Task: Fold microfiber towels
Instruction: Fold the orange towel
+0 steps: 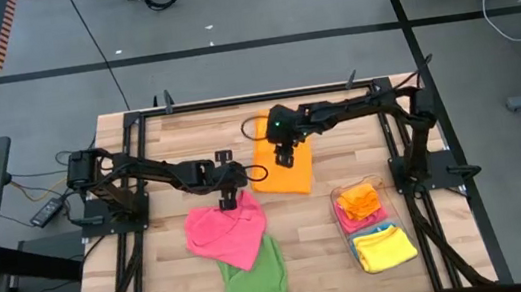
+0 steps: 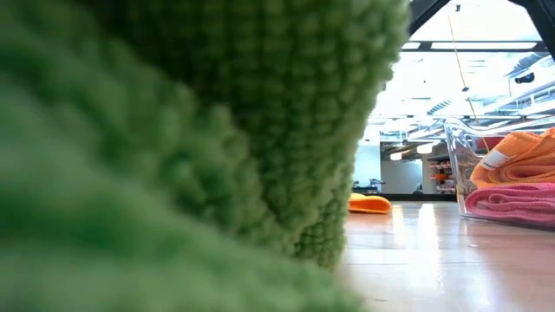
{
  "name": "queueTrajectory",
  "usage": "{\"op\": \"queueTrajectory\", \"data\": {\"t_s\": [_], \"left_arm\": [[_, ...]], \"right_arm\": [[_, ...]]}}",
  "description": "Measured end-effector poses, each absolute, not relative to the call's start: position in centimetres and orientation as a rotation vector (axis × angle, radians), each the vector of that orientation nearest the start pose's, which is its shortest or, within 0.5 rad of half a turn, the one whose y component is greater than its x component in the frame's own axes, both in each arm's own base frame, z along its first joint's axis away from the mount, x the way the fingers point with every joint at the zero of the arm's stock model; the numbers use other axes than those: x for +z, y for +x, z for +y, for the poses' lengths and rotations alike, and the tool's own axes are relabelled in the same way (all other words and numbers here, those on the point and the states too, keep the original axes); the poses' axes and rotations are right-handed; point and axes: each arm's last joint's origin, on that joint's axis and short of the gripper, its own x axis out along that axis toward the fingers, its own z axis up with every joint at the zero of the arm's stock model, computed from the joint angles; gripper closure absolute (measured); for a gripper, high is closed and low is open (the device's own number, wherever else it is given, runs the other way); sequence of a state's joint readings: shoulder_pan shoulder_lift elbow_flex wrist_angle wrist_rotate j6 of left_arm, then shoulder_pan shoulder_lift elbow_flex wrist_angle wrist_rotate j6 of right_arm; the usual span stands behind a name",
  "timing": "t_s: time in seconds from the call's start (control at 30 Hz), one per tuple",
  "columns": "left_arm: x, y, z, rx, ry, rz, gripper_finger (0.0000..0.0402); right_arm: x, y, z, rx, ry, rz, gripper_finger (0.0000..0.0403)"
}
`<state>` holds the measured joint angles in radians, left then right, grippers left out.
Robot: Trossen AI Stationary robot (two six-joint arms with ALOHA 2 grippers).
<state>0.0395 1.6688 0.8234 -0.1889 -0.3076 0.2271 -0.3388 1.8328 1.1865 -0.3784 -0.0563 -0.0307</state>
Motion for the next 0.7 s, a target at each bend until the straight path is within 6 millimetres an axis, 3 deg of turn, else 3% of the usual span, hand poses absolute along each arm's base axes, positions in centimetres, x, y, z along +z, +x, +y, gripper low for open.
{"op": "queueTrajectory", "data": {"t_s": [0.5,0.7], "left_arm": [[14.1,30.1,2.1,0.213,0.318,1.06,0.0362],[14.1,30.1,2.1,0.212,0.319,1.06,0.037]], "right_arm": [[14.6,32.2,-13.1,-0.558,0.354,1.103,0.0232],[13.7,30.9,-14.3,-0.489,0.235,1.147,0.0232]]}}
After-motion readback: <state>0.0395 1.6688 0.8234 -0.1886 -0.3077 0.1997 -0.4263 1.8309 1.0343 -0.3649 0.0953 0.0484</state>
